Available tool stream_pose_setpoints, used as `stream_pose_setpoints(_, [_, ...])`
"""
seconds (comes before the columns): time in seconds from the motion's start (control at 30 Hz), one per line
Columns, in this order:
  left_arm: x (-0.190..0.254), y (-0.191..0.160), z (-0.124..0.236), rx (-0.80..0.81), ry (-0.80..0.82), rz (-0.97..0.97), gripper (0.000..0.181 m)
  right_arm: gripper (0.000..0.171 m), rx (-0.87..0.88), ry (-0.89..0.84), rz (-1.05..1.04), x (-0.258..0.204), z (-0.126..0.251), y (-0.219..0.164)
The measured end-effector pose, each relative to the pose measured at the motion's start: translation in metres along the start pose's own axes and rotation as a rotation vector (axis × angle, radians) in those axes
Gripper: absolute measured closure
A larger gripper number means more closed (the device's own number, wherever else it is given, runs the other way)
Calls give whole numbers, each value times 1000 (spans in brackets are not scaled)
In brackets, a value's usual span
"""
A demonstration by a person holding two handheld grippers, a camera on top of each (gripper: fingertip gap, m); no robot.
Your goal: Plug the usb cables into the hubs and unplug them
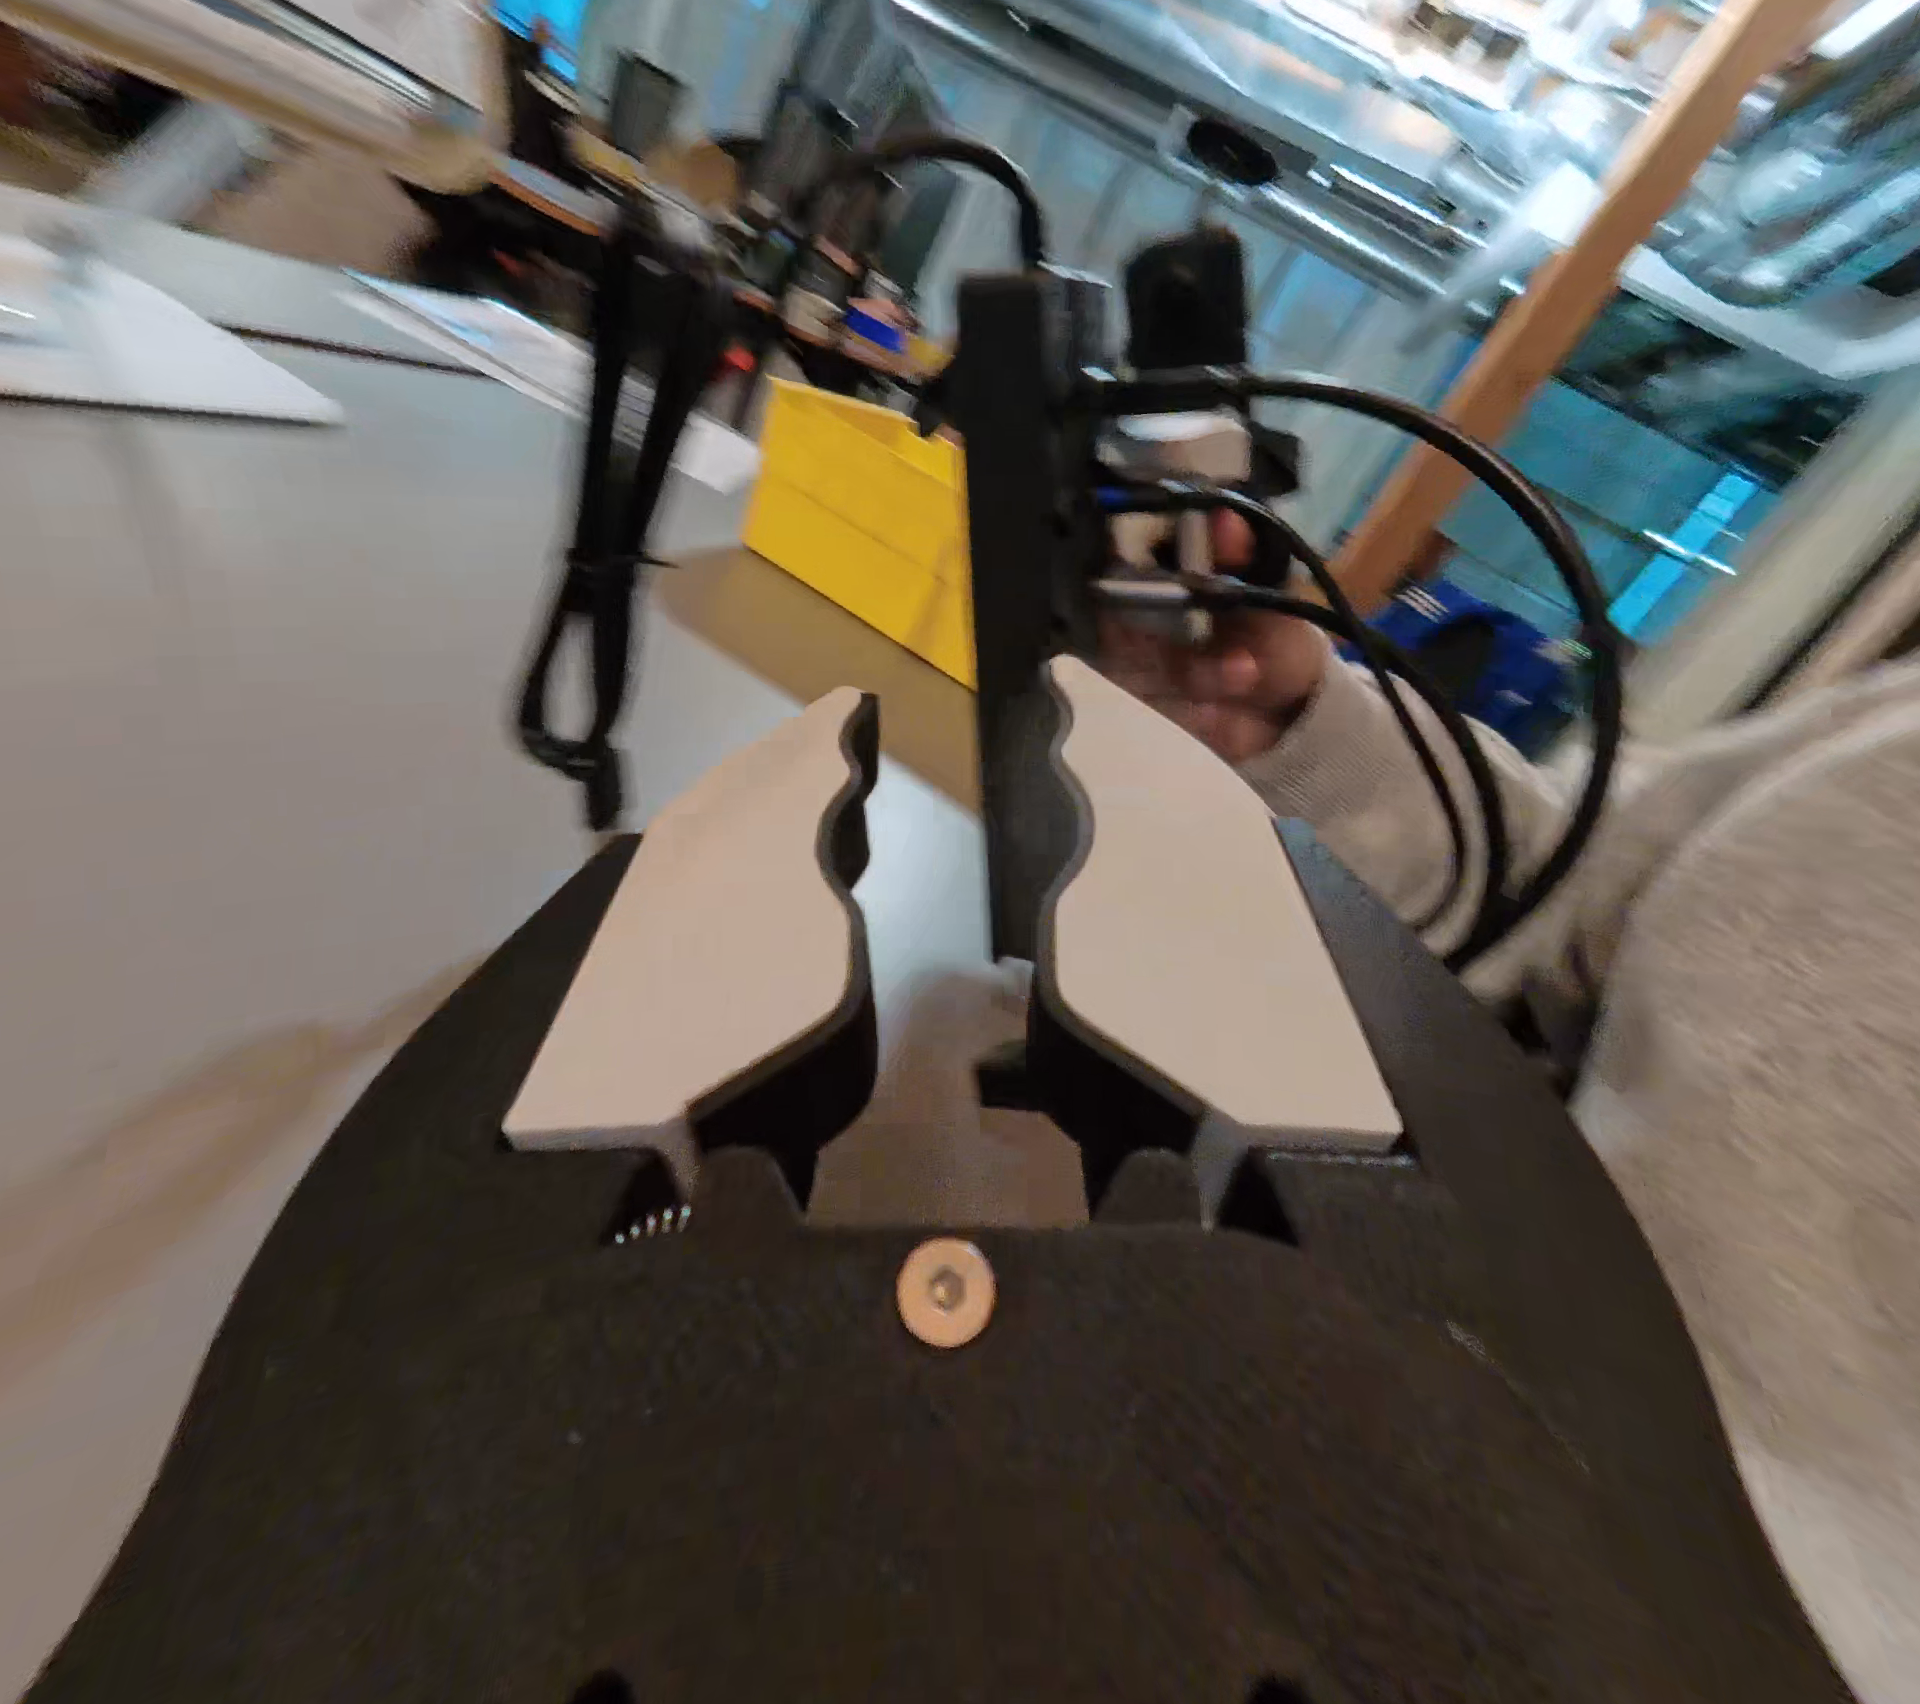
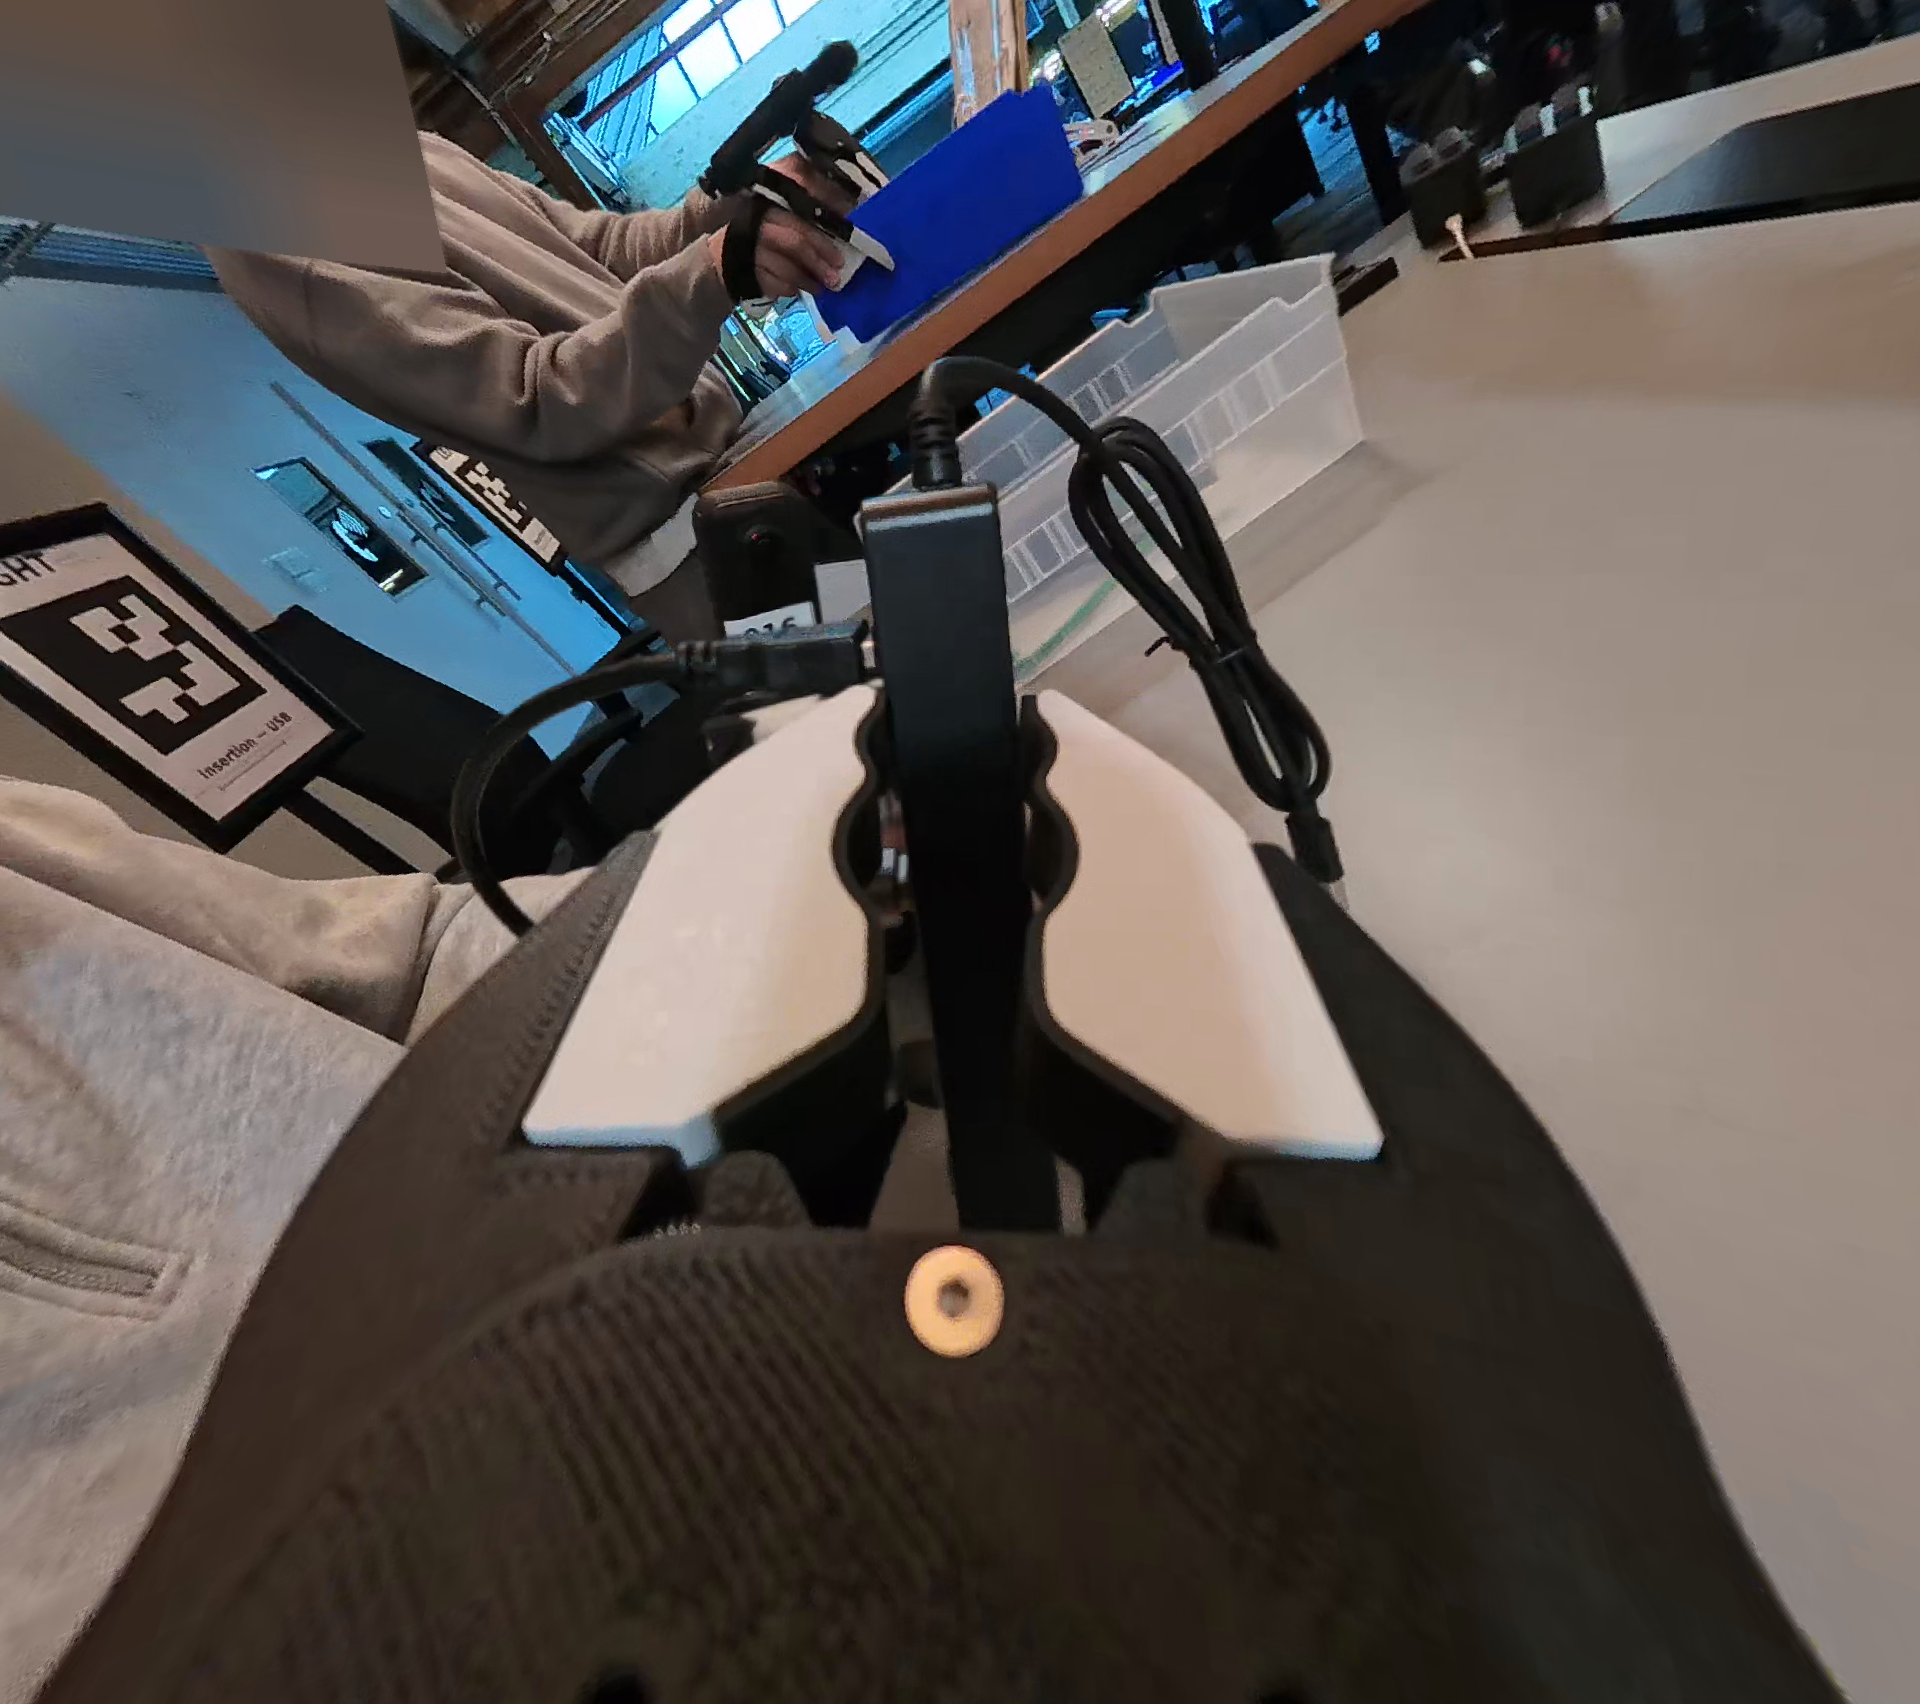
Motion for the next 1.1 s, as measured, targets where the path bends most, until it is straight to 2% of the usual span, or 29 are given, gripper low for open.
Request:
stream_pose_setpoints(0.1, [-15, 8, 9, 101, 142, 6, 116, 147, -19, 21, 16, -6, -4, -1])
stream_pose_setpoints(0.17, [-23, 4, 5, 70, 198, 35, 82, 147, -31, 37, 18, -11, -8, -3])
stream_pose_setpoints(0.2, [-24, -1, 0, 26, 196, 46, 73, 147, -31, 43, 17, -13, -10, -4])
stream_pose_setpoints(0.23, [-21, -7, -6, -31, 167, 58, 72, 147, -31, 46, 15, -15, -12, -5])
stream_pose_setpoints(0.43, [6, -32, -32, -235, 108, -58, 71, 147, 14, 36, -6, -25, -19, -7])
stream_pose_setpoints(0.57, [14, -41, -39, -274, 29, 14, 75, 147, -25, 30, 62, -35, -30, -14])
stream_pose_setpoints(0.7, [23, -50, -43, -355, -73, 56, 105, 147, -56, 31, 119, -41, -38, -22])
stream_pose_setpoints(0.73, [23, -51, -43, -371, -66, 49, 119, 147, -57, 37, 121, -42, -38, -22])
stream_pose_setpoints(0.8, [25, -50, -42, -376, -101, 74, 126, 147, -51, 37, 125, -43, -38, -21])
stream_pose_setpoints(0.93, [25, -46, -40, -363, -132, 120, 127, 145, -33, 20, 123, -40, -33, -15])
stream_pose_setpoints(1.1, [16, -32, -32, -246, -144, 213, 128, 121, -40, -21, 56, -24, -21, -4])
Point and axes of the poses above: each gripper's, where its closed fingertips meet, z back along the fingers, y out of its top, x = y × z across the jaws, the point moved 7 cm from there along z, back along the fingers, and after that the axes turned 8 degrees about z, right-handed, at the moved point
